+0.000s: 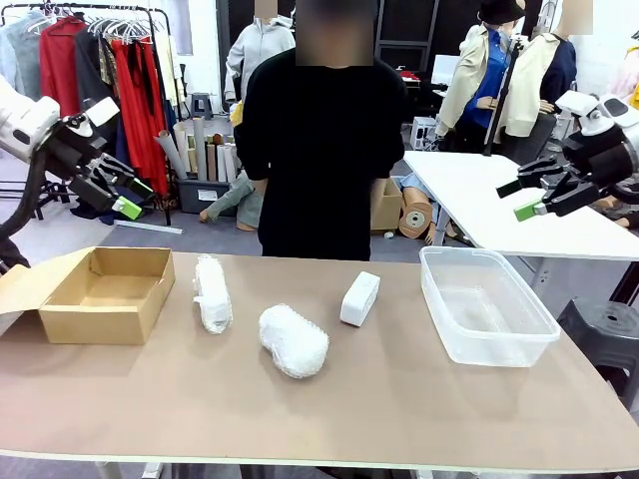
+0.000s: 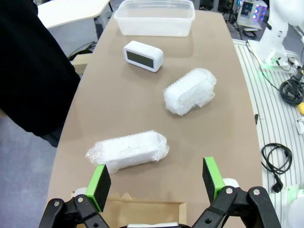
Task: Separate and place wrapped and unwrapped clocks.
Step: Pick up the Digital clock indicated by the person.
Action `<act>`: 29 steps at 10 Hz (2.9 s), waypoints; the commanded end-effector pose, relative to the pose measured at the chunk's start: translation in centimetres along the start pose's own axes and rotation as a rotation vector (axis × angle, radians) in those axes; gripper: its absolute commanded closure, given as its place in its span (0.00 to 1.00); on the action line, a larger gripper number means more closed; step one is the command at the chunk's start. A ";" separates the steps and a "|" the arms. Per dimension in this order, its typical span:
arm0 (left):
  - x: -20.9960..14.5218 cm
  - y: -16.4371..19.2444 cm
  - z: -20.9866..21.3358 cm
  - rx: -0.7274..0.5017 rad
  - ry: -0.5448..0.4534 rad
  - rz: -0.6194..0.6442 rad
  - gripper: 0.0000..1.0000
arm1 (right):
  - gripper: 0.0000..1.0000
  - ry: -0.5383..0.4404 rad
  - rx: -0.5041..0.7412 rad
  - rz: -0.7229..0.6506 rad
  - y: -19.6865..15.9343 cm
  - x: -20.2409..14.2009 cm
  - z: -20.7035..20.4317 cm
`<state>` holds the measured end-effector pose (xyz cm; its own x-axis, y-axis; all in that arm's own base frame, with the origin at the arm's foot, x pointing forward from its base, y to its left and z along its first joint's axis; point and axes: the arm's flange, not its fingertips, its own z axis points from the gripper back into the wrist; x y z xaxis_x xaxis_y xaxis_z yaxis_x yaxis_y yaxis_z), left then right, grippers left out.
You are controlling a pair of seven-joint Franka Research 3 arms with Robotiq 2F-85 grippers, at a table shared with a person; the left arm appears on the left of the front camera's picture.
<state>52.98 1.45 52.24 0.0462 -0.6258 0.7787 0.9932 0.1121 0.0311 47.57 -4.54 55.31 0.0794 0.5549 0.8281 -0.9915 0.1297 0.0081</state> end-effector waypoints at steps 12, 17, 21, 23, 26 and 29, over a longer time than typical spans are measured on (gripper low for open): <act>0.0 0.0 0.0 -0.004 -0.002 0.001 0.00 | 0.00 0.000 0.000 0.000 0.0 0.0 0.0; 0.0 0.0 0.0 -0.004 -0.002 0.001 0.00 | 0.00 0.000 0.000 0.000 0.0 0.0 0.0; 0.0 0.0 0.0 -0.004 -0.002 0.001 0.00 | 0.00 0.000 0.000 0.000 0.0 0.0 0.0; 0.0 0.0 0.0 -0.004 -0.002 0.001 0.00 | 0.00 0.000 0.000 0.000 0.0 0.0 0.0; 0.0 0.0 0.0 -0.004 -0.002 0.001 0.00 | 0.00 0.000 0.000 0.000 0.0 0.0 0.0; 0.0 0.0 0.0 -0.004 -0.002 0.001 0.00 | 0.00 0.035 0.031 -0.103 0.8 1.8 -2.4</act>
<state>52.98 1.35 52.21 0.0457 -0.6267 0.7779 0.9934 0.1102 0.0304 47.56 -3.29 55.04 0.1188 0.5562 0.8225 -0.9898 0.1315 0.0541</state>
